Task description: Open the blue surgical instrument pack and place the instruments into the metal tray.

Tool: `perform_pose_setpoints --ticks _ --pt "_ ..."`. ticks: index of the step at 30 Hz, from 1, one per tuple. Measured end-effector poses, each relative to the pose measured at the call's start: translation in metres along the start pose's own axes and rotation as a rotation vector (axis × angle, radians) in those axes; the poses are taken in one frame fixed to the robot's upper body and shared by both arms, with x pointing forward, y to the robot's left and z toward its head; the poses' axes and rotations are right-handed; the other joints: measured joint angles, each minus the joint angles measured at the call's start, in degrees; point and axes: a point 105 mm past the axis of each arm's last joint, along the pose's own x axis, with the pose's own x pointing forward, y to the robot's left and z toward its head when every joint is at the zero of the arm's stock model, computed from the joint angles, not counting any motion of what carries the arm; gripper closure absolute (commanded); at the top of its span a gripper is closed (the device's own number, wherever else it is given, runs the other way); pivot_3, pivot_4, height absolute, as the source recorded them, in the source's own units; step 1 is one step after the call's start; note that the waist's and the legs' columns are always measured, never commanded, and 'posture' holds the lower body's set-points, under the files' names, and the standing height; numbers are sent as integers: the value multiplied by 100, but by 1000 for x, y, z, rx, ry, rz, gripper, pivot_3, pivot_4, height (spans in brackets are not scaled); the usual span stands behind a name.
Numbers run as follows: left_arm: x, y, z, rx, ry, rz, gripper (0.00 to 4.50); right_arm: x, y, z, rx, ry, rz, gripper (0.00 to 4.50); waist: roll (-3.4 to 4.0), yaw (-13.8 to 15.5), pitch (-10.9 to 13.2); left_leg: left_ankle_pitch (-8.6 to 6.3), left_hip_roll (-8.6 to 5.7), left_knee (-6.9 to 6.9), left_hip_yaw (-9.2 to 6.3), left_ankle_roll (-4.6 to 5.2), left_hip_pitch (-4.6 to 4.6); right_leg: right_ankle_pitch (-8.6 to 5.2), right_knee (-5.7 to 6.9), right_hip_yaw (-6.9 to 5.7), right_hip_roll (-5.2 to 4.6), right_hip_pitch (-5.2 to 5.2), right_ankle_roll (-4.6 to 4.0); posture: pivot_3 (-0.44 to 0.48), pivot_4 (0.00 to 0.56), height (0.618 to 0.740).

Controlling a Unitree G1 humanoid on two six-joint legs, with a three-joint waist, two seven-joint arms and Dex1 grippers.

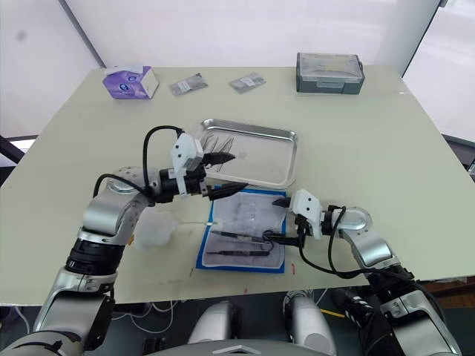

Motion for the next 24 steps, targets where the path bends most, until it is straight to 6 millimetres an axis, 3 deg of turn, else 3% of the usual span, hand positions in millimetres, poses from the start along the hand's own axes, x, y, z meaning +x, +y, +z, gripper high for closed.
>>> perform_pose_setpoints --ticks 4,11,15,24 --pt "-25 -12 -18 32 53 -123 23 -1 0 0 -3 4 0 0 2 15 2 0 0 0 -1 1 -2 0 -4 -5 -1 0 0 0 150 731" --pt "-43 -31 -36 72 86 -303 23 -2 0 0 -5 5 0 0 4 24 3 -1 0 -1 1 2 -2 -1 -5 -18 0 -1 0 0 150 731" --pt "-45 -47 -45 61 102 -409 23 -2 0 0 -4 5 -1 0 4 25 3 -1 1 0 2 2 -2 0 -6 -19 -1 -1 0 0 150 731" --pt "-42 -63 -67 69 129 -460 23 -3 1 0 -10 8 -1 0 9 36 6 -2 3 0 3 3 -4 -1 -7 -19 -2 -2 0 0 150 731"
